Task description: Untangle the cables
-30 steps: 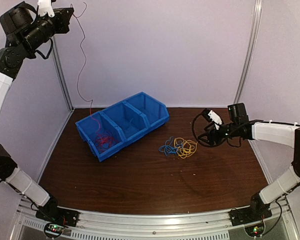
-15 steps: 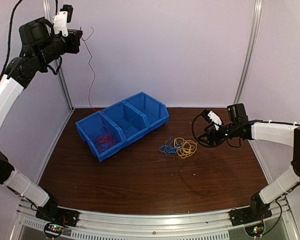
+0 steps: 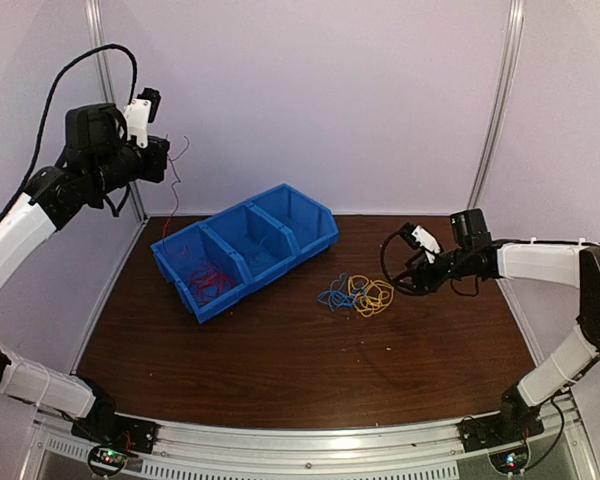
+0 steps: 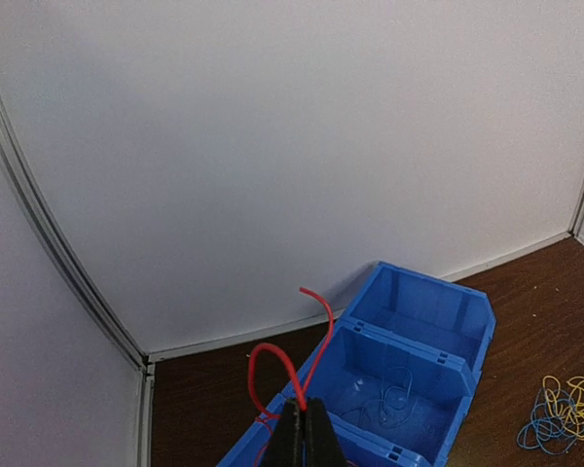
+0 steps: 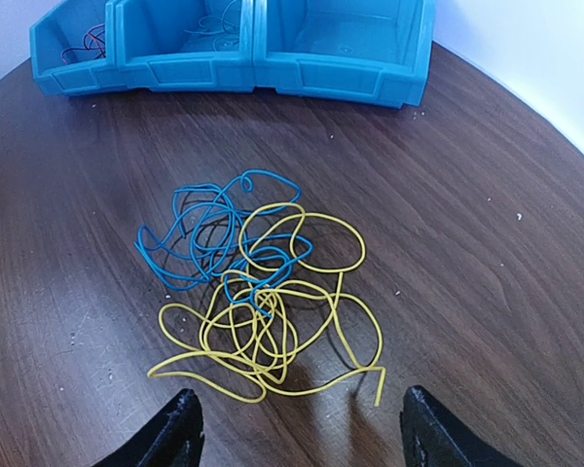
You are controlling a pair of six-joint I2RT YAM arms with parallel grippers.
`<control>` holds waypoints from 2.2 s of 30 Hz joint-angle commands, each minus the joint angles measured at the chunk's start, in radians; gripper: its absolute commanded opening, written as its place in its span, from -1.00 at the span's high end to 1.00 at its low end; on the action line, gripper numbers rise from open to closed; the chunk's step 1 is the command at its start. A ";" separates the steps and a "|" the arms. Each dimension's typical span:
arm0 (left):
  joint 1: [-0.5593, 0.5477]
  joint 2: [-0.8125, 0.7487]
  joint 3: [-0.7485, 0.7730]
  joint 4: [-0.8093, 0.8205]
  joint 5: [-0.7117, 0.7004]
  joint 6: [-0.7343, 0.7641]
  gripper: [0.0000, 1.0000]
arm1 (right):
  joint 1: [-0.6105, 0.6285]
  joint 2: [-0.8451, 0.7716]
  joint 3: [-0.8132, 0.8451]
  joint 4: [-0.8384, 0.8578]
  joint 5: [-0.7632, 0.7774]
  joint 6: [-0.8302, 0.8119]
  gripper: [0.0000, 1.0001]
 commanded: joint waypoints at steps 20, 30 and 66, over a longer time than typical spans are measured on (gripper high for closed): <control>0.044 0.151 -0.316 -0.030 0.077 -0.265 1.00 | -0.004 0.036 0.045 -0.044 -0.039 -0.029 -0.42; 0.071 0.323 -0.336 -0.035 0.150 -0.314 1.00 | -0.005 0.044 0.056 -0.065 -0.049 -0.041 -0.41; -0.116 0.628 0.026 0.112 0.423 -0.176 -0.69 | -0.005 0.062 0.067 -0.082 -0.034 -0.042 -0.42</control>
